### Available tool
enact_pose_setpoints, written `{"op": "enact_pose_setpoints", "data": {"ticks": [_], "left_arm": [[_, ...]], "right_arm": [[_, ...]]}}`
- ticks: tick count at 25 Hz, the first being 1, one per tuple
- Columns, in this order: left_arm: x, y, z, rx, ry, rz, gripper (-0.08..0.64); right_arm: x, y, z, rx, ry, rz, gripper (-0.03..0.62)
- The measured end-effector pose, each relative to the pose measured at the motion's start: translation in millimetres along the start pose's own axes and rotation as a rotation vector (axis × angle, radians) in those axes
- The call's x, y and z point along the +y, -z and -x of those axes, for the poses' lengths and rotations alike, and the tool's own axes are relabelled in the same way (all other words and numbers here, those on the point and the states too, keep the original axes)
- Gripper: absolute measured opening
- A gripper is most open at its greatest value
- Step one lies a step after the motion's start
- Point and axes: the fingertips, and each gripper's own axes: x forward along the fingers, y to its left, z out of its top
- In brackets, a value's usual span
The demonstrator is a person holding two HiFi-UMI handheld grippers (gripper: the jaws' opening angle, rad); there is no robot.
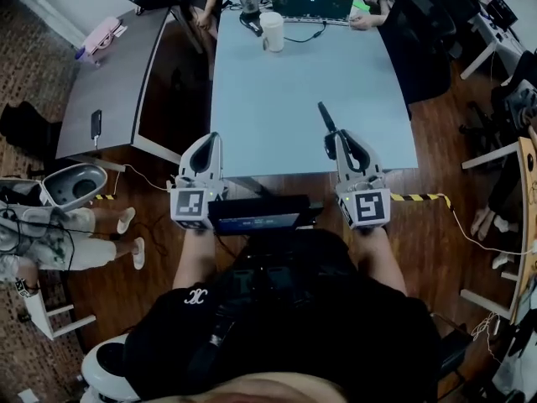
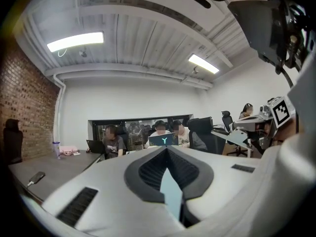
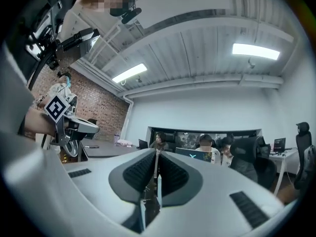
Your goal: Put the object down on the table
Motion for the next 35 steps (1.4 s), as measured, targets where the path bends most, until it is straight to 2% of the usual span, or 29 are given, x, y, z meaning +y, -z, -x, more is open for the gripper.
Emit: {"op": "enact_pose_setpoints", "data": {"ticks": [3, 8, 14, 17, 19, 22, 26, 29, 32, 34, 35], "left_arm": [[3, 12, -10, 0.034, 0.011, 0.031, 0.005], [5, 46, -15, 0.092, 0.023, 0.081, 0.005], [12, 74, -29, 0.127, 0.046, 0.090, 0.005], [12, 83, -37, 0.139, 0.046, 0.097, 0.005], [12, 88, -41, 0.140, 0.047, 0.104, 0.005], [12, 95, -46, 0.143, 0.051, 0.111, 0.005], [10, 101, -50, 0.161, 0.059, 0.110, 0.005], [11, 98, -53, 0.156, 0.057, 0.105, 0.005], [13, 92, -56, 0.145, 0.056, 0.099, 0.005], [15, 88, -57, 0.137, 0.052, 0.096, 0.005], [16, 87, -58, 0.133, 0.050, 0.094, 0.005]], "right_arm": [[3, 25, -19, 0.061, -0.017, -0.002, 0.003], [29, 89, -29, 0.270, -0.073, -0.031, 0.003], [41, 156, -45, 0.376, -0.061, -0.019, 0.003], [35, 190, -47, 0.419, -0.038, 0.001, 0.003], [33, 215, -45, 0.461, -0.027, -0.017, 0.003], [39, 251, -46, 0.536, -0.033, -0.044, 0.003], [54, 289, -46, 0.630, -0.060, -0.008, 0.003], [51, 303, -43, 0.661, -0.045, -0.002, 0.005], [51, 307, -44, 0.650, -0.057, -0.026, 0.020], [57, 305, -48, 0.631, -0.100, -0.066, 0.065], [61, 304, -50, 0.621, -0.121, -0.086, 0.130]]}}
